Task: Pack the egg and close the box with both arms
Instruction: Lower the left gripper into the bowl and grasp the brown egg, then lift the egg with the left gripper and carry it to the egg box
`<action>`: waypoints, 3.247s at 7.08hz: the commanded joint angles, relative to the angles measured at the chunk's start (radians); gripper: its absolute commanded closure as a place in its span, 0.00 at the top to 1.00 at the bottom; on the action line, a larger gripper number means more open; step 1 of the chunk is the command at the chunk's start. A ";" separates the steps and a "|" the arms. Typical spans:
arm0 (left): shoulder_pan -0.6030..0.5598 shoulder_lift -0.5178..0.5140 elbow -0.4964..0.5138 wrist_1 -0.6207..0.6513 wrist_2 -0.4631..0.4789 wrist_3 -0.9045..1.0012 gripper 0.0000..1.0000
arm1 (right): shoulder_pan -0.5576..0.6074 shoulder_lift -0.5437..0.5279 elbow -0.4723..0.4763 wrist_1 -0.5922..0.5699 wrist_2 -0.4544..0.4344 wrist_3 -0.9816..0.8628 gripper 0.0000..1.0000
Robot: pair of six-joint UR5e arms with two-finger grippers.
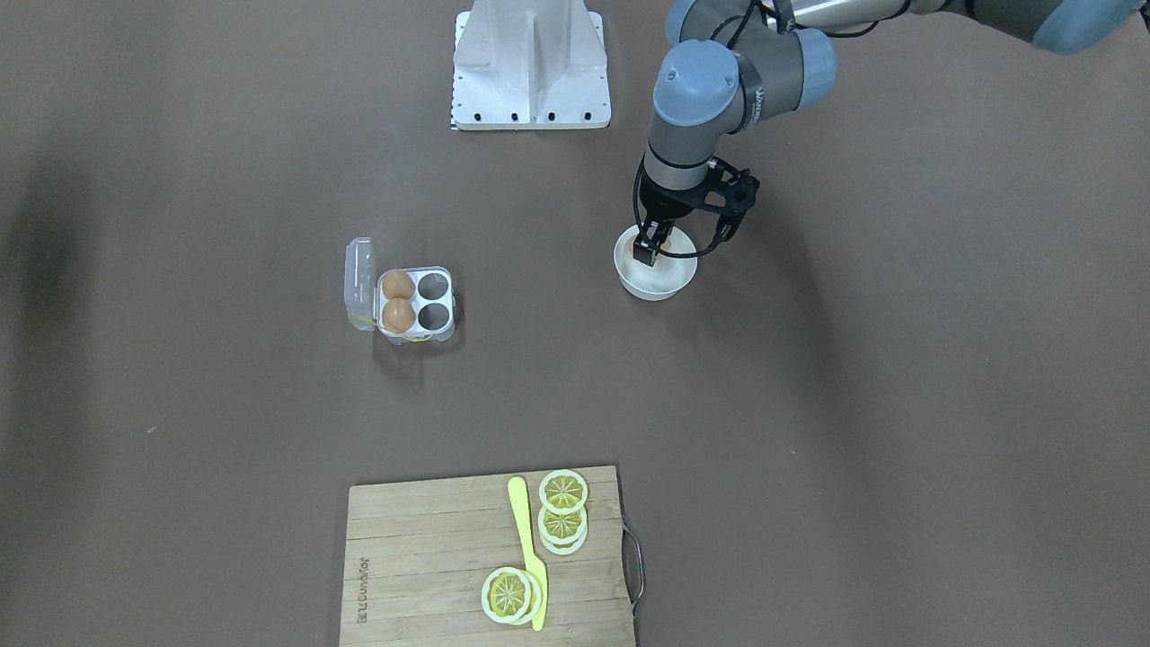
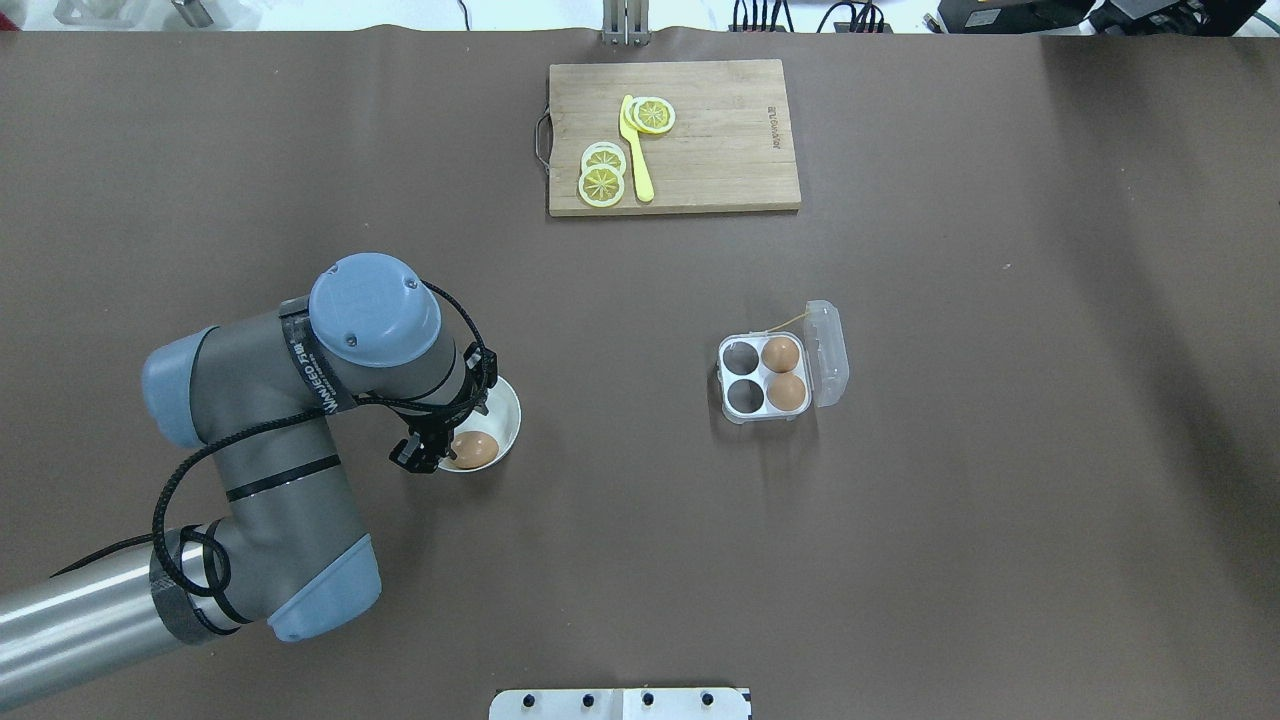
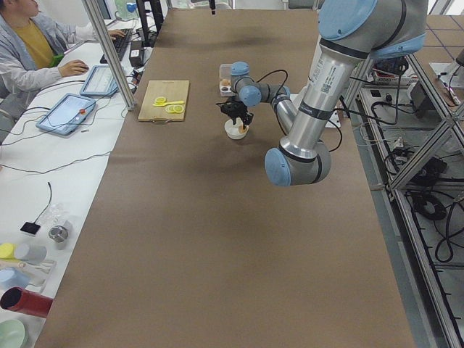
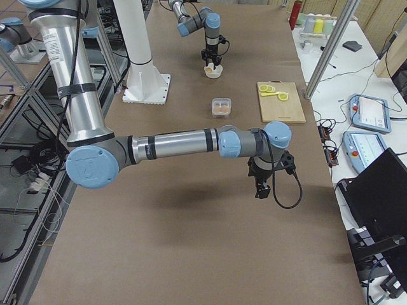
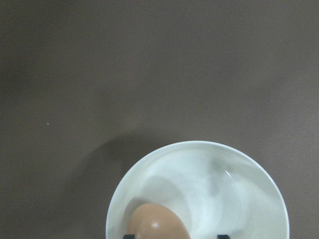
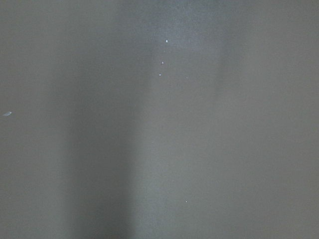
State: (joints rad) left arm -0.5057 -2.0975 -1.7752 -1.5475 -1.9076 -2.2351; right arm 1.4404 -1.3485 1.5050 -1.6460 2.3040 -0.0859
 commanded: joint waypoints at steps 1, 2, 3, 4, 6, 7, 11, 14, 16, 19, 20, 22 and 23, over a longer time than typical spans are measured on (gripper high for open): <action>0.009 -0.001 0.002 0.000 0.018 -0.055 0.64 | 0.000 0.002 0.001 0.002 0.000 0.000 1.00; 0.019 -0.007 0.002 0.000 0.018 -0.061 0.65 | 0.000 0.002 0.001 0.000 0.000 0.000 1.00; 0.026 -0.007 0.002 0.000 0.019 -0.070 0.69 | 0.000 0.002 0.000 0.000 0.000 0.000 1.00; 0.030 -0.007 0.002 0.000 0.019 -0.071 0.71 | 0.000 0.002 0.000 0.000 0.000 0.000 1.00; 0.030 -0.007 0.005 -0.002 0.019 -0.069 0.69 | 0.000 0.002 0.000 0.002 0.000 0.000 1.00; 0.030 -0.007 0.008 -0.003 0.019 -0.069 0.67 | 0.000 0.002 0.000 0.000 0.000 0.000 1.00; 0.032 -0.009 0.026 -0.019 0.019 -0.069 0.66 | 0.000 0.002 0.001 0.000 0.000 0.000 1.00; 0.036 -0.009 0.031 -0.025 0.019 -0.069 0.59 | 0.002 0.000 0.001 0.000 0.000 0.000 1.00; 0.036 -0.009 0.031 -0.029 0.019 -0.064 0.24 | 0.002 0.000 0.003 0.000 0.000 0.000 1.00; 0.032 -0.009 -0.003 -0.026 0.024 0.115 0.00 | 0.000 0.006 0.009 0.000 0.000 0.026 1.00; 0.001 -0.007 -0.024 -0.022 0.027 0.176 0.00 | 0.000 0.008 0.009 0.002 0.000 0.028 1.00; -0.040 -0.039 -0.093 0.097 0.007 0.470 0.00 | -0.008 0.008 0.015 0.002 0.000 0.043 1.00; -0.046 -0.050 -0.124 0.136 0.015 0.568 0.00 | -0.009 0.008 0.015 0.002 0.000 0.044 1.00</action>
State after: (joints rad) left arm -0.5362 -2.1297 -1.8615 -1.4740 -1.8940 -1.8054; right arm 1.4342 -1.3408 1.5191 -1.6445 2.3040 -0.0472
